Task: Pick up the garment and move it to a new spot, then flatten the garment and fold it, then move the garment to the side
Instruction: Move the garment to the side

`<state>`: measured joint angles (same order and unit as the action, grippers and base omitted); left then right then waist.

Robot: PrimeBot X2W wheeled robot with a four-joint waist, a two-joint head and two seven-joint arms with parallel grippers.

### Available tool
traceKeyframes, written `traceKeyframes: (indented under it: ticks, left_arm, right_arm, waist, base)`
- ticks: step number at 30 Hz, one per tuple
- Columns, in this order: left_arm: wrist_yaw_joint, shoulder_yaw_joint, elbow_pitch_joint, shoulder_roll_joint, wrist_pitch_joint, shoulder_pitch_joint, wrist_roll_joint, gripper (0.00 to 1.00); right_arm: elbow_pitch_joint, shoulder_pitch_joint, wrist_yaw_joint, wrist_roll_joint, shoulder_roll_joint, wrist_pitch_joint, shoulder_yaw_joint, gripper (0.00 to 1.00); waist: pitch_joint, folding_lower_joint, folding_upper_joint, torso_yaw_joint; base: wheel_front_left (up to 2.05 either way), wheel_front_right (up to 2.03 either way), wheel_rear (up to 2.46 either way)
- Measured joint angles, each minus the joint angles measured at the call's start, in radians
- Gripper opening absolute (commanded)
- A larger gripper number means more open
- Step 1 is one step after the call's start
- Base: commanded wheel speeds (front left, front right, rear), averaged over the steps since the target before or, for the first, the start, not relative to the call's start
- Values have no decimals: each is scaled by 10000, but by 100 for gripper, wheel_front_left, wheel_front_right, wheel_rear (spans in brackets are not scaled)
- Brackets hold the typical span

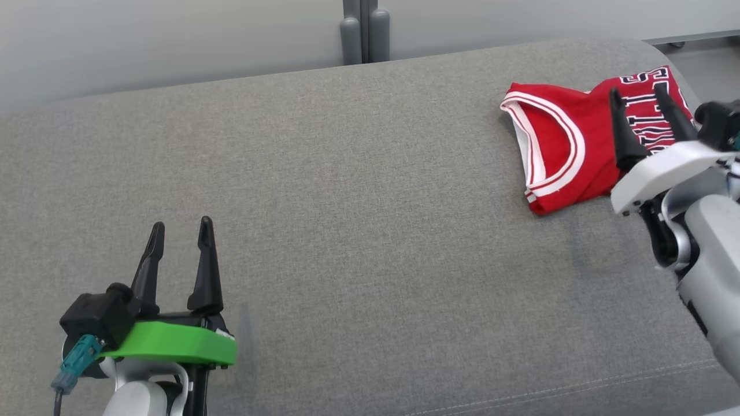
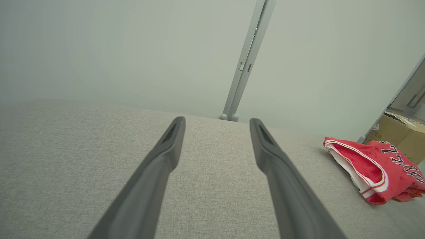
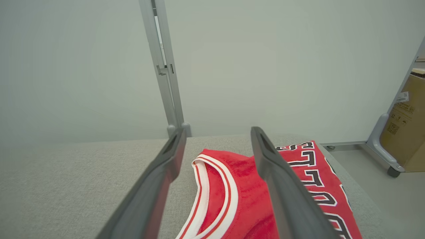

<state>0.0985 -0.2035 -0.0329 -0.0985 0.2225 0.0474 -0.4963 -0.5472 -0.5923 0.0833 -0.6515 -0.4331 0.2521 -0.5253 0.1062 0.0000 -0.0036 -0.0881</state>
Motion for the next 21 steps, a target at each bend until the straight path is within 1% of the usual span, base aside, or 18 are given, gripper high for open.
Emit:
traceKeyframes:
  ticks: [3, 5, 9, 12, 21]
  left_arm:
    - [79, 121, 104, 6, 75, -122, 90, 100]
    - [82, 163, 148, 15, 77, -171, 96, 100]
    - [88, 395, 245, 61, 90, -463, 128, 100]
    - [92, 428, 280, 111, 167, -556, 178, 100]
    - [165, 458, 479, 171, 205, -1042, 349, 100]
  right_arm:
    - [474, 595, 213, 42, 290, -2, 125, 100]
    - [648, 730, 255, 155, 339, -2, 134, 100]
    - [1394, 1154, 395, 698, 581, -2, 374, 100]
    - [1921, 1552, 416, 1237, 677, -2, 439, 100]
    - [3068, 3141, 420, 2021, 1517, -2, 779, 100]
  waist:
    - [-75, 0, 0, 143]
    - [-95, 0, 0, 187]
    - [-166, 0, 0, 338]
    - [-213, 0, -1, 447]
    - [-381, 0, 0, 755]
  base:
    - [0, 0, 0]
    - [0, 0, 0]
    - [0, 0, 0]
    - [0, 0, 0]
    - [0, 0, 0]
